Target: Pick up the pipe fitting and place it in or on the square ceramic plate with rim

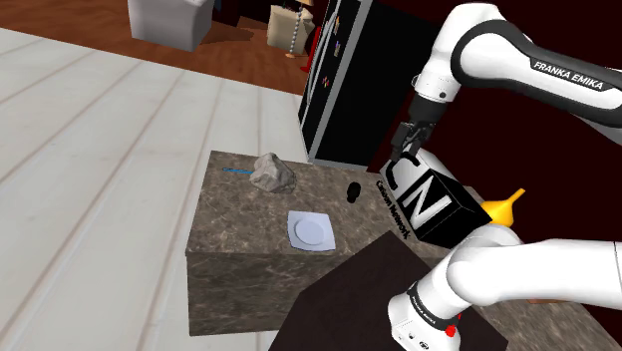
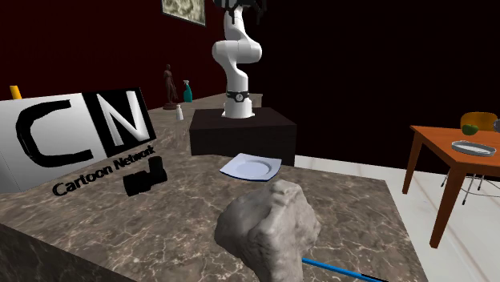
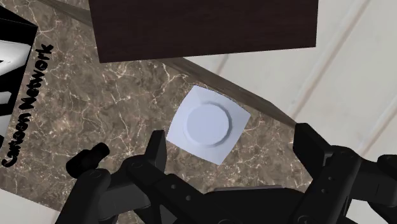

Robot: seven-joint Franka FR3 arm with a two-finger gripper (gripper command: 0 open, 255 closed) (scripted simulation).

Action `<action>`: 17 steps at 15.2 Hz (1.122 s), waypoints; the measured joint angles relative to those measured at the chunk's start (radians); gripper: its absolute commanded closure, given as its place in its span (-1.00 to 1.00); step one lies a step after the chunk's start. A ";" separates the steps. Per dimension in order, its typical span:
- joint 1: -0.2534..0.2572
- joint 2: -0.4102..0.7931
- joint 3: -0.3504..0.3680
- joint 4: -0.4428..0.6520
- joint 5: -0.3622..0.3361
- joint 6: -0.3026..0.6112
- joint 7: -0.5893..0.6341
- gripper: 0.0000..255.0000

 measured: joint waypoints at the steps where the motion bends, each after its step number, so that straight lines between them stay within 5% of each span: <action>1: 0.000 0.000 0.000 0.000 0.000 0.000 0.000 -1.00; 17: -0.088 0.314 -0.173 -0.144 -0.089 0.500 -0.122 -1.00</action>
